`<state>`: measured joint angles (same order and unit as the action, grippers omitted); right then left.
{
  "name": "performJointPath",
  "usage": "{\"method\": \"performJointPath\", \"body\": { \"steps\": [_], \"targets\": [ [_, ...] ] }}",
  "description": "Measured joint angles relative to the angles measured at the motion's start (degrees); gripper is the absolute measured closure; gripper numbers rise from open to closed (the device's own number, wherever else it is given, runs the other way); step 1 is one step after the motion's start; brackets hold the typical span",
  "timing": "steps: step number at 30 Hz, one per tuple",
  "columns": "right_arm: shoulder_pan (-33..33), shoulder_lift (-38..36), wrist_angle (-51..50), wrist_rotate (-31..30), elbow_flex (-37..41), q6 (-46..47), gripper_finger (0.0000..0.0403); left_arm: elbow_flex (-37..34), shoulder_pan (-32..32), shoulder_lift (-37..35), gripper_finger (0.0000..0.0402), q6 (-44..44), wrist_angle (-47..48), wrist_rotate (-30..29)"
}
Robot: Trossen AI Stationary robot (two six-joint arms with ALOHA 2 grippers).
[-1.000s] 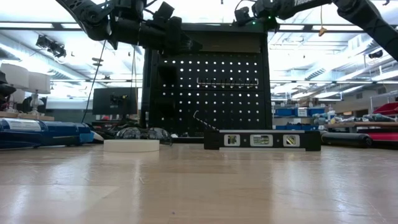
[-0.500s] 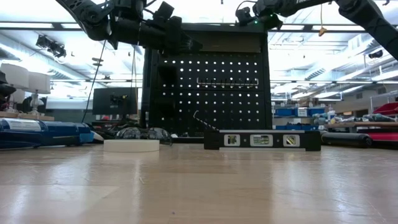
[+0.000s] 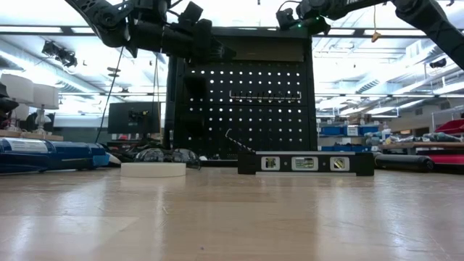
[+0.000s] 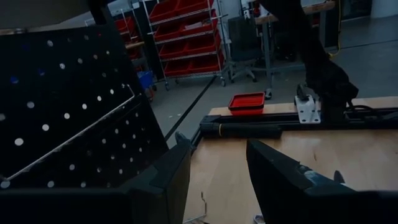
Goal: Hang tools onto peg board
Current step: Remove the pliers from the peg board bin
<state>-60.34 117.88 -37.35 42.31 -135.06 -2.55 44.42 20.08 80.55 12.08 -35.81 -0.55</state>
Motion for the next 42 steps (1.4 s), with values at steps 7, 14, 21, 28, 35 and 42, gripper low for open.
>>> {"method": "performJointPath", "body": {
  "steps": [7,14,21,28,35,42],
  "targets": [
    [-0.29,-0.37,4.55,3.65,0.27,2.93,0.04,0.0,0.0,0.0,0.0241,0.09,0.01,-0.01],
    [-0.44,-0.56,5.86,4.1,0.35,2.93,0.0391,0.0,0.0,0.0,0.0241,0.11,-0.4,-0.01],
    [0.93,-0.56,16.18,4.46,0.39,3.0,0.0314,0.0,0.0,0.0,0.0241,0.11,-0.28,0.0],
    [1.62,-0.6,20.13,4.48,0.75,2.74,0.0273,0.0,0.01,0.0,0.0241,0.11,-0.24,0.0],
    [1.49,-0.78,20.39,3.91,4.94,2.35,0.0275,0.0,0.02,0.0,0.0241,0.09,-0.39,-0.01],
    [-0.42,-1.29,18.33,2.53,6.23,10.27,0.0287,0.02,0.02,0.0,0.0241,0.01,-1.38,-1.55]
  ]
}}
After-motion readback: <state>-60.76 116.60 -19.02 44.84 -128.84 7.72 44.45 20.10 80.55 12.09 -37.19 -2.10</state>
